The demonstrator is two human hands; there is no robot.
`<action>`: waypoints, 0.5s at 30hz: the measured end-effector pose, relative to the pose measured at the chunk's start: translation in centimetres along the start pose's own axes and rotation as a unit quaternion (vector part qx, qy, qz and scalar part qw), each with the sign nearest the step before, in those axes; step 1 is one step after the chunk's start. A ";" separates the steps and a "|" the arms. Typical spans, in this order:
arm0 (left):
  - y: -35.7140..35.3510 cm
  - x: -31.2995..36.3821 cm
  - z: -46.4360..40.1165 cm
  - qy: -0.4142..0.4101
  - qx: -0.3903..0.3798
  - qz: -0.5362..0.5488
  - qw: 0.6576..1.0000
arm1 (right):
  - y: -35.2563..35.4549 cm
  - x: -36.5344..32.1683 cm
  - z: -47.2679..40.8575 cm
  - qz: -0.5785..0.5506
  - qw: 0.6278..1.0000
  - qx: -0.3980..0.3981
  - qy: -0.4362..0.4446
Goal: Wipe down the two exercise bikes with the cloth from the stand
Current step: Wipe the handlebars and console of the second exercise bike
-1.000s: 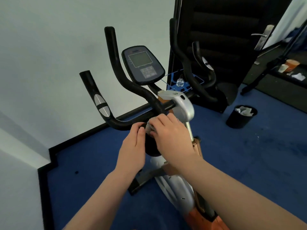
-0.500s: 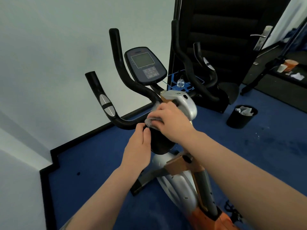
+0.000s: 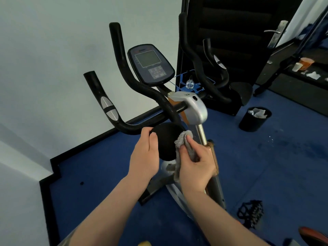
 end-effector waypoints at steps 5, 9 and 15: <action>-0.1 0.0 0.1 -0.002 0.012 -0.008 1.000 | -0.1 0.7 2.1 -0.077 0.990 0.004 -0.117; 0.0 -0.2 0.1 -0.010 0.001 -0.005 1.000 | 1.6 -0.3 0.3 -0.030 0.993 -0.049 -0.103; 0.4 -0.2 0.1 -0.028 -0.007 0.072 0.997 | -0.6 -4.1 -3.6 0.110 0.968 -0.142 0.177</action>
Point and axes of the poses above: each hand's wrist, its own z-axis away from the middle knuckle, its own y-axis out of the back of the hand, x = y × z, the point moved 2 cm from there along -z, towards the middle knuckle, and after that the axes turned 7 degrees about -z, right-handed, at the moved point
